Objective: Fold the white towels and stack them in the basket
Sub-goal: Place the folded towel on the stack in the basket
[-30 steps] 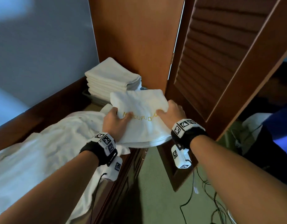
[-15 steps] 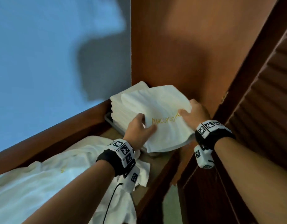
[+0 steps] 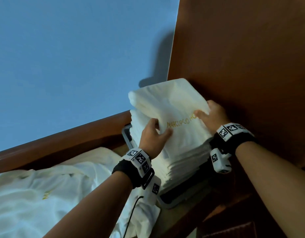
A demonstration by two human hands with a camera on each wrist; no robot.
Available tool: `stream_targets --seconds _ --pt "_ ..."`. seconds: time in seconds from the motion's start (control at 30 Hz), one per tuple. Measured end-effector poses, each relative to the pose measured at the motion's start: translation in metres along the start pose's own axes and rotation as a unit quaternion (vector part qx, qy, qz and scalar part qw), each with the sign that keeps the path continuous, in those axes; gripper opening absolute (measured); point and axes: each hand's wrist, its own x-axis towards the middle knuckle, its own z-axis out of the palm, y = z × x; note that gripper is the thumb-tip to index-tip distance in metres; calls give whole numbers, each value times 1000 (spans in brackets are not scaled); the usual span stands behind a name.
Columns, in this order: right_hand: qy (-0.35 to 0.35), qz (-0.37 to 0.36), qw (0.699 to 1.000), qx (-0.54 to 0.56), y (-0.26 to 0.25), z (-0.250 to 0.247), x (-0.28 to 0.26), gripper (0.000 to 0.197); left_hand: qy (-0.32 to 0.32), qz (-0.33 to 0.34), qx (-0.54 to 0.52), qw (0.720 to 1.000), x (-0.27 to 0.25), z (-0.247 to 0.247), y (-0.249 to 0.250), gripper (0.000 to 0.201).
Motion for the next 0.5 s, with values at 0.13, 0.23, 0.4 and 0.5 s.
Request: stream_targets --seconds 0.13,0.23,0.4,0.5 --pt "-140 76 987 -17 51 40 4 31 -46 -132 -2 990 0 8 -33 72" --pt "-123 91 988 -12 70 44 4 28 -54 -153 -43 986 3 8 -35 55" --pt "-87 76 989 -93 78 28 8 32 -49 -227 -102 967 5 9 -37 37" --pt "-129 93 961 -227 81 29 0 47 -13 -218 -24 976 17 -5 -42 60"
